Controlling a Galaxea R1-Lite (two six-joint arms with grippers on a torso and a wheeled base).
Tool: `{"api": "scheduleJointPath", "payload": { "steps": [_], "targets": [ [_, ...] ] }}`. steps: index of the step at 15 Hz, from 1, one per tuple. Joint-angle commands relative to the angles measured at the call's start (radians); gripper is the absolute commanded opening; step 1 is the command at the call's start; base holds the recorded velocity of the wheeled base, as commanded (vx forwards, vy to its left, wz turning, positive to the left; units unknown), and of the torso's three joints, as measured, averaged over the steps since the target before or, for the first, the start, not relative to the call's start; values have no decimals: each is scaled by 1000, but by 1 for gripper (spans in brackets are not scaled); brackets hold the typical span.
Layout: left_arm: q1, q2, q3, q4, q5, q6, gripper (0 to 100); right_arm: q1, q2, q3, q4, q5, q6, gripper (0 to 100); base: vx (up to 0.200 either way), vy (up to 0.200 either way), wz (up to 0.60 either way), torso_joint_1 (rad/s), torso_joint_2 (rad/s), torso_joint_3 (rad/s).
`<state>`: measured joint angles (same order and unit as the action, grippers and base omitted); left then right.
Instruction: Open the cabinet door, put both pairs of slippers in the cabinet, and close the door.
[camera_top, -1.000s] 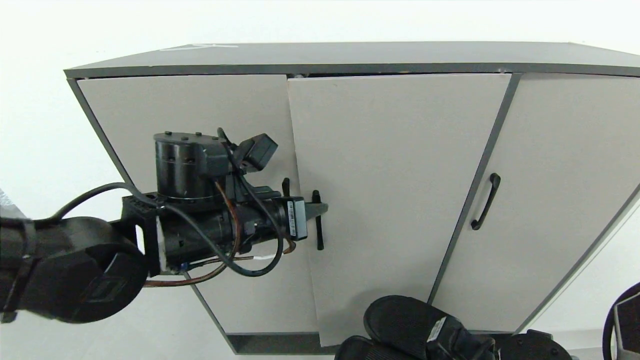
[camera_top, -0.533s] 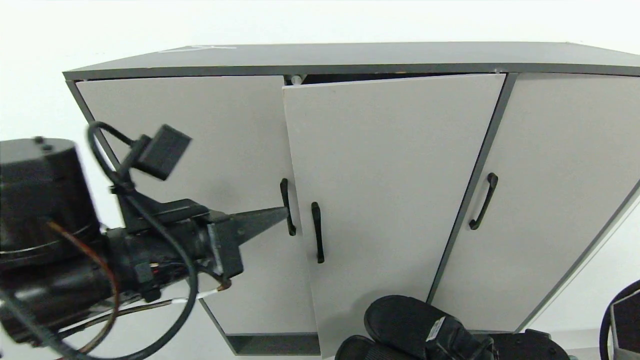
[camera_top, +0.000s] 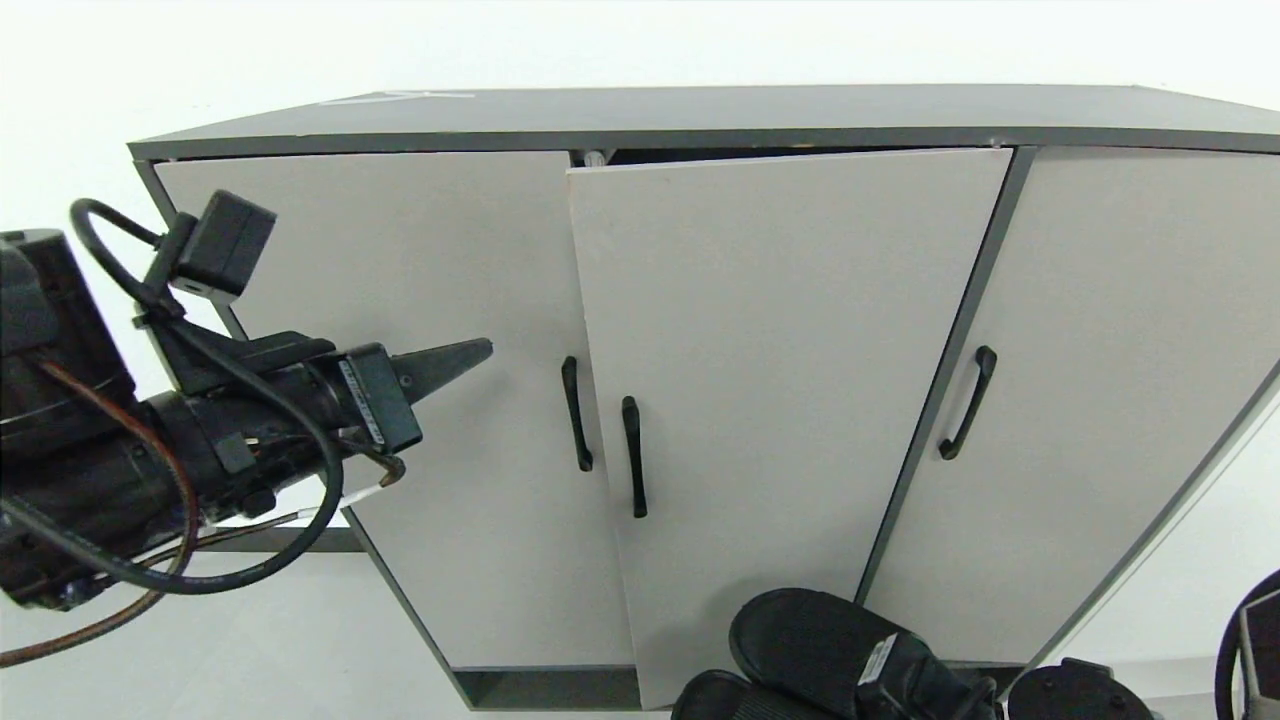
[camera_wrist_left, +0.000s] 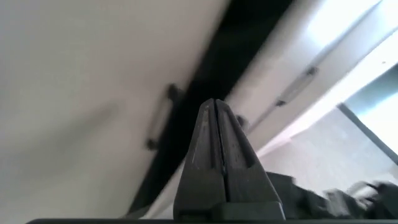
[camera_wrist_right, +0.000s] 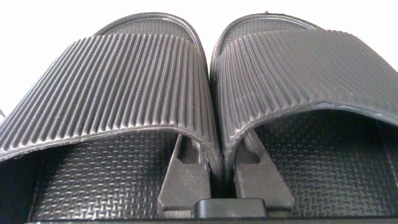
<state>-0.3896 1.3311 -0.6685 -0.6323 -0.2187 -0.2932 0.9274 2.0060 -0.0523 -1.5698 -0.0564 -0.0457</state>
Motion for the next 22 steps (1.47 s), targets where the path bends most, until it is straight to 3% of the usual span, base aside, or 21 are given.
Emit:
{"api": "scheduleJointPath", "payload": {
  "steps": [1, 3, 6, 9, 13, 20, 22],
  "targets": [
    [20, 92, -8, -36, -4, -3, 0, 1, -4, 0, -1, 1, 0, 0, 0, 0, 0, 0, 0, 0],
    [20, 131, -16, -63, -65, -3, 0, 4, 2, 2, -1, 1, -5, 0, 0, 0, 0, 0, 0, 0],
    [18, 189, -23, -93, -94, -3, 0, 4, 5, 6, -1, 1, -5, 0, 0, 0, 0, 0, 0, 0],
    [18, 277, -45, -187, -97, -4, 0, 4, 5, 11, -1, 1, -5, 0, 0, 0, 0, 0, 0, 0],
    [-6, 356, -103, -233, -106, 0, 0, 7, 5, 22, -1, 4, -3, 0, 0, 0, 0, 0, 0, 0],
    [-45, 401, -168, -230, -106, 0, 0, 14, -1, 22, -1, 9, 0, 0, 0, 0, 0, 0, 0, 0],
    [-64, 405, -172, -230, -106, 0, 0, 54, -62, 48, -1, 90, 10, 0, 0, 0, 0, 0, 0, 0]
  ]
}}
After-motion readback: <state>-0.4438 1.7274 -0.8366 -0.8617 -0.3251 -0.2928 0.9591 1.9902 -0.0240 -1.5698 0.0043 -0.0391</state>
